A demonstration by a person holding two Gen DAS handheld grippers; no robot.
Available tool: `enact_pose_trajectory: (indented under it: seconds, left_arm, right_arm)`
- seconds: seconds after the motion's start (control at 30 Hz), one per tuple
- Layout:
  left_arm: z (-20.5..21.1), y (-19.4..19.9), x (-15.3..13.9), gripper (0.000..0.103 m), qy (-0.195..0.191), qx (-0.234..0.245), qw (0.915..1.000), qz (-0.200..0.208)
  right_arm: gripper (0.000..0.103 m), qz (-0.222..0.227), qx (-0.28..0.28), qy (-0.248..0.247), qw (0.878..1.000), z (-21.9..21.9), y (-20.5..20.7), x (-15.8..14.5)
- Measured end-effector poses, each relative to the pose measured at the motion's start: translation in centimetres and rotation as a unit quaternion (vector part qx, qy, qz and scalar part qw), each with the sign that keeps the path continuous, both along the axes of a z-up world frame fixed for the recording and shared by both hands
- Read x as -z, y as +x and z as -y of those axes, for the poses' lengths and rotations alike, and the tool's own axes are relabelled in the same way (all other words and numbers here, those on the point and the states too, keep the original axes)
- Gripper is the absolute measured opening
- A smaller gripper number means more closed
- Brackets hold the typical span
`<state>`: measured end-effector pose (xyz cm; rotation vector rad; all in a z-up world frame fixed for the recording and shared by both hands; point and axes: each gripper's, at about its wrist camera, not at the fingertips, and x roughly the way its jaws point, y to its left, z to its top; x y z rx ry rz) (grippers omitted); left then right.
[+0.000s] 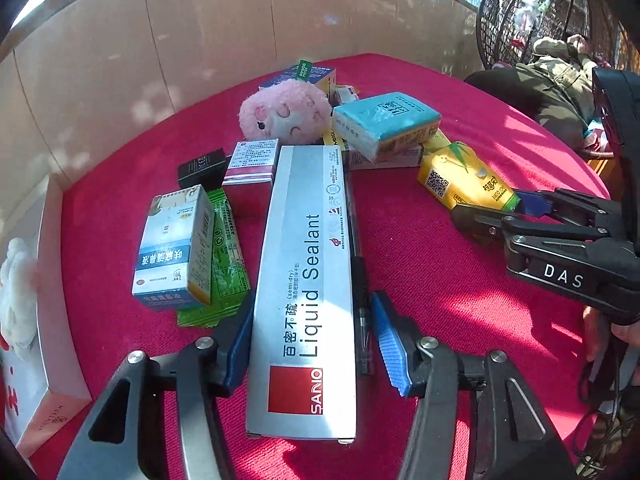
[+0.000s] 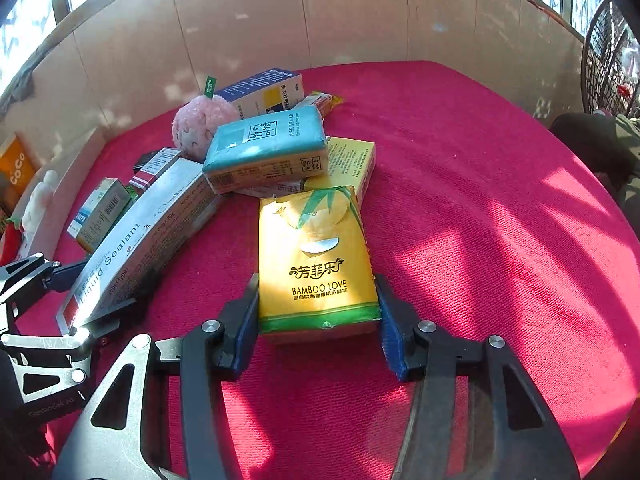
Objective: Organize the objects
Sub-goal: 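Grasp the Liquid Sealant box with the left tool while the right tool grasps the yellow tissue pack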
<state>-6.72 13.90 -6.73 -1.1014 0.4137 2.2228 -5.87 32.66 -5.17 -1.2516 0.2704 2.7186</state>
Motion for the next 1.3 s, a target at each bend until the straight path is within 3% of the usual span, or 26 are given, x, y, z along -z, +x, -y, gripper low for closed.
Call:
enact_pose_trajectory:
  seconds: [0.23, 0.37, 0.4, 0.5, 0.57, 0.73, 0.87, 1.0, 1.1, 1.3]
  left_arm:
    - [1.2, 0.5, -0.2, 0.055, 0.025, -0.011, 0.9995, 0.016]
    - [2.7, 0.4, -1.2, 0.055, 0.087, -0.017, 0.9957, 0.027]
    - [2.7, 0.3, -1.3, 0.055, 0.081, -0.021, 0.9963, 0.021]
    - [1.4, -0.5, -0.5, 0.054, 0.017, -0.036, 0.9992, 0.008]
    - [0.9, -0.9, -0.3, 0.052, 0.002, -0.053, 0.9986, -0.001]
    - [0.6, -0.2, -0.1, 0.043, -0.015, -0.034, 0.9992, -0.015]
    - [1.2, 0.3, -0.4, 0.043, 0.007, -0.032, 0.9995, -0.001]
    - [2.4, 1.8, -2.6, 0.043, 0.027, -0.042, 0.9983, -0.03]
    - [3.2, 2.6, -4.1, 0.043, 0.041, -0.049, 0.9966, -0.051]
    - [3.8, 2.8, -4.5, 0.043, 0.054, -0.058, 0.9951, -0.057]
  right_arm:
    - [0.052, -0.001, 0.001, -0.002, 1.0, 0.3, -0.1, 0.0]
    - [0.052, -0.003, 0.003, -0.007, 1.0, 0.5, 0.1, 0.0]
    - [0.052, -0.003, 0.003, -0.006, 1.0, 0.5, 0.0, 0.0]
    - [0.052, -0.001, 0.003, -0.001, 1.0, 0.8, 0.0, 0.0]
    - [0.052, 0.0, 0.003, -0.002, 1.0, 0.8, 0.0, 0.0]
    - [0.052, -0.004, 0.0, -0.011, 1.0, 0.2, 0.0, 0.0]
    - [0.05, -0.005, -0.006, -0.01, 1.0, 0.1, 0.1, -0.1]
    - [0.049, -0.013, -0.002, -0.03, 0.999, -0.7, 0.5, -0.2]
    - [0.049, -0.012, -0.006, -0.012, 1.0, 0.0, 0.8, -0.5]
    - [0.049, -0.035, -0.02, -0.003, 0.999, 1.9, 1.9, -3.1]
